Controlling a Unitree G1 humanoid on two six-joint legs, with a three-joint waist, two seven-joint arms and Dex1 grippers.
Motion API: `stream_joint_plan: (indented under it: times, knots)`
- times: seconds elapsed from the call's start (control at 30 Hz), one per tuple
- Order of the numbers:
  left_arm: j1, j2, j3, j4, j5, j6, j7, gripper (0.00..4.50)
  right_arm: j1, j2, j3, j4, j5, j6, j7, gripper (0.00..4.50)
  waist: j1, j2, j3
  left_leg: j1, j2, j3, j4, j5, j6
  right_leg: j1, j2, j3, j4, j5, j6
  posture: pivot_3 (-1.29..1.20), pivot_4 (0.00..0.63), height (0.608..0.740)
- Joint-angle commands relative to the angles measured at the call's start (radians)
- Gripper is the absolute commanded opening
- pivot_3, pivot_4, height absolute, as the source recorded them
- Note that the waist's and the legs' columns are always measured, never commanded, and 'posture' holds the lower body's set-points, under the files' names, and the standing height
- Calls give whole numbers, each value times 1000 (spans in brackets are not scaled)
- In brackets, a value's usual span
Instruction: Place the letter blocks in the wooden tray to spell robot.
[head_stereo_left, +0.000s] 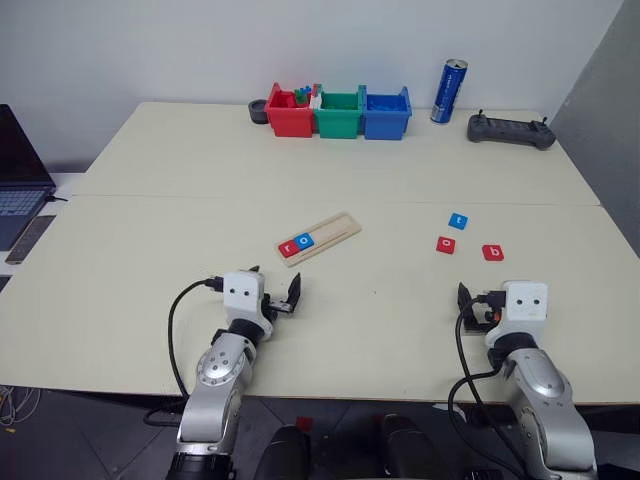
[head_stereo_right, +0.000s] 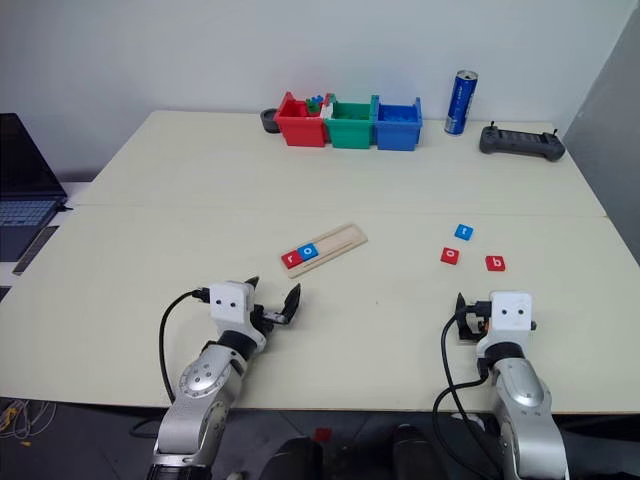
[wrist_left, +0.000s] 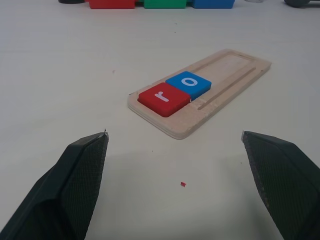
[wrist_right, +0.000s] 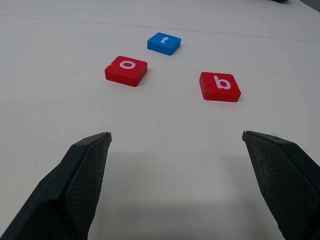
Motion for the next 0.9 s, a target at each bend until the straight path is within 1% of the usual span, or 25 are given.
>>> stream_joint_plan:
  times: [0.03,0.43,0.63,0.8,0.9]
  knots:
    - [-5,1,6,-40,-15,-7,-11,4500,-15,-3,-3,-40,-4,-28,-3,4465,0,0,0,0,0,0,0,0,0,0,0,0,0,0,0,0,150,740]
    - [-13,1,12,-35,-30,-11,-18,4500,-8,6,-6,-57,-5,-23,-11,4465,0,0,0,0,0,0,0,0,0,0,0,0,0,0,0,0,150,740]
    - [-87,60,20,34,-73,-29,-137,4500,-29,-22,-7,-65,2,-18,20,4465,0,0,0,0,0,0,0,0,0,0,0,0,0,0,0,0,150,740]
    - [-193,139,27,135,-119,-37,-286,4500,-73,-86,12,-57,30,-16,111,4465,-1,0,0,0,0,0,0,0,0,0,0,0,0,0,0,0,150,740]
    - [-272,181,15,240,-108,-89,-369,4500,-126,-114,24,-36,54,-6,164,4465,-2,0,0,0,0,0,0,0,0,0,0,0,0,0,0,0,150,740]
